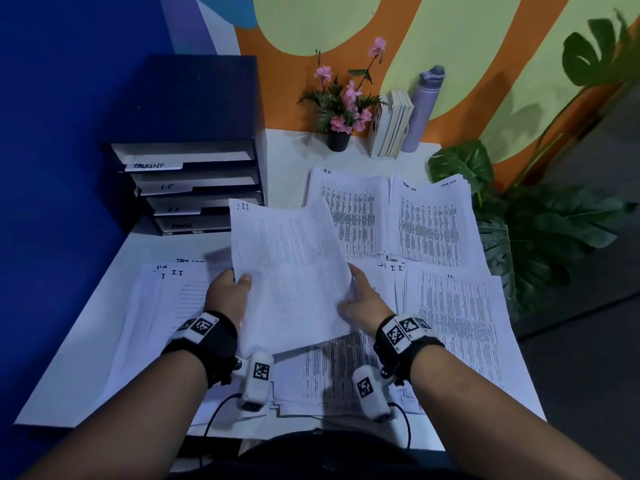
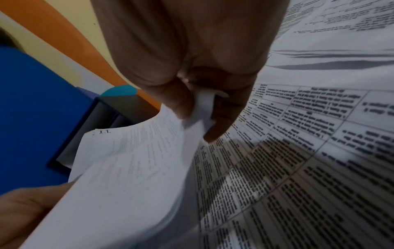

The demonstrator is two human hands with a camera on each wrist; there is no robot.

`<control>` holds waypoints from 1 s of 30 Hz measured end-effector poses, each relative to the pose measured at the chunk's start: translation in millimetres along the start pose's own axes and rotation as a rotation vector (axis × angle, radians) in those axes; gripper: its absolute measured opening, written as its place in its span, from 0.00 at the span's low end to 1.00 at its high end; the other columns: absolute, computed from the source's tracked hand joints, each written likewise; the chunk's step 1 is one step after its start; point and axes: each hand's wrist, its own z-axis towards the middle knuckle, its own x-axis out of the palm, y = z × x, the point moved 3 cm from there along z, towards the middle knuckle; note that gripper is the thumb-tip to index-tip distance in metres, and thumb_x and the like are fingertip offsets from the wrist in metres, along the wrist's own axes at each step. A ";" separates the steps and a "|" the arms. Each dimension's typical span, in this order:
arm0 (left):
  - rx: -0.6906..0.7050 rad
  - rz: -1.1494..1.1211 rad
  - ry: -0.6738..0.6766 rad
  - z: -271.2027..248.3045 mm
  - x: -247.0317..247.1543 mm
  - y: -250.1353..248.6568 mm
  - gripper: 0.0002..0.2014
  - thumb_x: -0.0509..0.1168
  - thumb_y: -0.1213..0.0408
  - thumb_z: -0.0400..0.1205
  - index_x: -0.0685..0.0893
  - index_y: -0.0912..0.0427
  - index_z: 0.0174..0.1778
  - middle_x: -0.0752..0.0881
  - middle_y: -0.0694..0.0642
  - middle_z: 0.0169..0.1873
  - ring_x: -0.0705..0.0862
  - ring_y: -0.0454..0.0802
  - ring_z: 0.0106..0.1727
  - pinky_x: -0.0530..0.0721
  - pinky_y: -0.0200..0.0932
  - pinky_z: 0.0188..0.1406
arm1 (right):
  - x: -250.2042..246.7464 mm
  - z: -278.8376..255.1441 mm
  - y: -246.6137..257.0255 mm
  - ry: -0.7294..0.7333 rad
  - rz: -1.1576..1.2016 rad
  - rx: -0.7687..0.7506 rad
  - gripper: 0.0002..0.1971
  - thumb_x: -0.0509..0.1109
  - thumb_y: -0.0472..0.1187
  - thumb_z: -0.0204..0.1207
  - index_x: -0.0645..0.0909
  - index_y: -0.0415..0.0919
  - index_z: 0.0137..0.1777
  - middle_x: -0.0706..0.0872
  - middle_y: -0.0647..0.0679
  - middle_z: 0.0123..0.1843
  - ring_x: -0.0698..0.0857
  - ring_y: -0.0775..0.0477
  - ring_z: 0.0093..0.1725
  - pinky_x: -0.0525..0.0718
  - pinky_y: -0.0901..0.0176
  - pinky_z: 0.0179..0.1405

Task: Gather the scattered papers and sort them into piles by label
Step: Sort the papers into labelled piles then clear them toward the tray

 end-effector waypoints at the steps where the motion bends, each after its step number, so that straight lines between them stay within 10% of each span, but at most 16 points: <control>1: -0.024 -0.018 0.014 1.5 0.0 2.1 0.07 0.62 0.61 0.84 0.84 0.54 0.50 0.88 0.57 0.50 0.86 0.59 0.52 0.83 0.60 0.60 | -2.2 -0.3 -0.5 -0.005 -0.013 0.000 0.40 0.65 0.31 0.77 0.52 0.61 0.83 0.81 0.49 0.63 0.86 0.46 0.55 0.88 0.44 0.56; 5: -0.079 -0.157 0.077 -3.5 2.3 3.9 0.08 0.61 0.63 0.85 0.85 0.54 0.52 0.88 0.57 0.52 0.86 0.58 0.51 0.83 0.58 0.60 | -12.7 3.1 3.8 0.006 0.125 0.061 0.34 0.62 0.42 0.86 0.48 0.61 0.85 0.71 0.48 0.77 0.85 0.55 0.56 0.86 0.69 0.32; 7: -0.086 -0.253 0.112 -8.9 5.1 0.7 0.09 0.59 0.62 0.87 0.84 0.57 0.55 0.88 0.56 0.54 0.86 0.55 0.52 0.83 0.53 0.58 | -14.1 11.5 -1.5 0.004 0.180 0.097 0.28 0.58 0.41 0.87 0.55 0.57 0.84 0.75 0.55 0.66 0.81 0.62 0.31 0.76 0.70 0.17; 12: -0.022 0.031 0.154 -6.3 9.6 12.4 0.21 0.72 0.63 0.78 0.77 0.56 0.66 0.86 0.54 0.59 0.85 0.56 0.59 0.82 0.59 0.63 | -14.8 21.9 -10.9 -0.039 0.160 0.020 0.32 0.64 0.25 0.79 0.66 0.49 0.80 0.80 0.49 0.41 0.78 0.50 0.34 0.79 0.57 0.39; 17: 0.016 0.028 0.378 -18.5 36.9 4.6 0.24 0.68 0.74 0.77 0.75 0.53 0.68 0.87 0.54 0.59 0.85 0.55 0.60 0.81 0.62 0.65 | -32.5 20.5 -15.0 -0.120 0.095 0.066 0.33 0.69 0.44 0.80 0.61 0.52 0.82 0.77 0.50 0.72 0.77 0.44 0.71 0.77 0.44 0.72; 30: 0.068 0.432 0.618 -50.0 100.5 13.0 0.34 0.66 0.64 0.83 0.59 0.44 0.83 0.60 0.49 0.82 0.61 0.52 0.82 0.63 0.53 0.80 | -144.3 -15.9 -91.2 -0.601 -0.206 0.281 0.19 0.60 0.31 0.79 0.69 0.38 0.70 0.84 0.35 0.56 0.84 0.33 0.54 0.81 0.51 0.49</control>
